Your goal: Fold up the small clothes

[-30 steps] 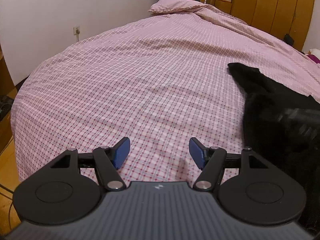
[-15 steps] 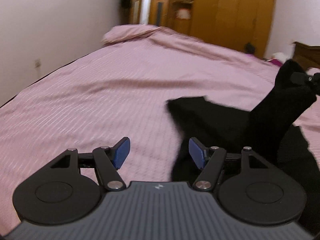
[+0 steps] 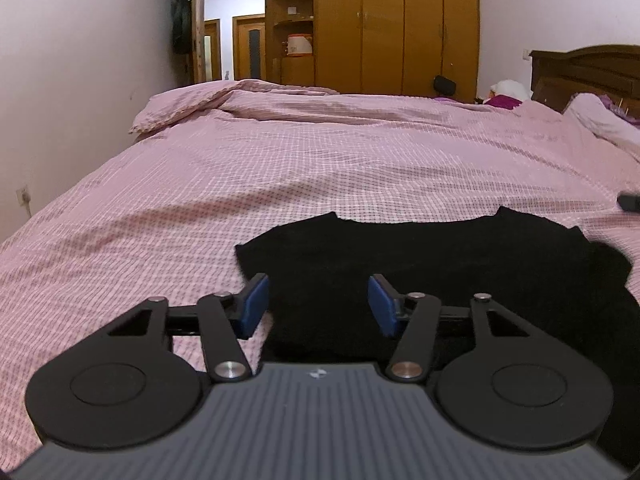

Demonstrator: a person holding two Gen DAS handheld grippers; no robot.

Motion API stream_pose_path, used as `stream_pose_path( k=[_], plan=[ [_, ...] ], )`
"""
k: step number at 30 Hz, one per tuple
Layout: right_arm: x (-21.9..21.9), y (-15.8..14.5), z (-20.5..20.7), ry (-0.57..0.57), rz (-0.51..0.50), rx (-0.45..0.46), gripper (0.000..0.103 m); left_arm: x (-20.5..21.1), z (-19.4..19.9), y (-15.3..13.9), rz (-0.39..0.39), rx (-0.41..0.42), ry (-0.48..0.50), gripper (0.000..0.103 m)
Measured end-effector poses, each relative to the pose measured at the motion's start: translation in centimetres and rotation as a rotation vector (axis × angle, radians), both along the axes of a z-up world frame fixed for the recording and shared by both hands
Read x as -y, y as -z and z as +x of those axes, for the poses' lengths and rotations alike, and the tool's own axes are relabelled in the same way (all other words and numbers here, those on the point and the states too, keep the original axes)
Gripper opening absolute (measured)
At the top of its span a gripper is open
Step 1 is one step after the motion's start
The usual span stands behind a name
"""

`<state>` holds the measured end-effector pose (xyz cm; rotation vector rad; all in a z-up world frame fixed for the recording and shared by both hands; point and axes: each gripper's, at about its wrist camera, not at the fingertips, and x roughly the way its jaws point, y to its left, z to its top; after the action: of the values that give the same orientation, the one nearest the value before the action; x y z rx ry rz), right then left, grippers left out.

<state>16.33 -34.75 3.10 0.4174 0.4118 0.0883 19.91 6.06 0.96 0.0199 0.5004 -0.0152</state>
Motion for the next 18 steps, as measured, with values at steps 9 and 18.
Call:
stream_pose_path(
  k=[9, 18],
  plan=[
    [3.4, 7.1, 1.1, -0.015, 0.072, -0.240, 0.039, 1.7, 4.7, 2.4, 0.041, -0.082, 0.017, 0.057],
    [4.1, 8.0, -0.1, -0.098, 0.054, -0.247, 0.067, 2.3, 5.8, 4.7, 0.124, -0.125, -0.004, 0.057]
  ],
)
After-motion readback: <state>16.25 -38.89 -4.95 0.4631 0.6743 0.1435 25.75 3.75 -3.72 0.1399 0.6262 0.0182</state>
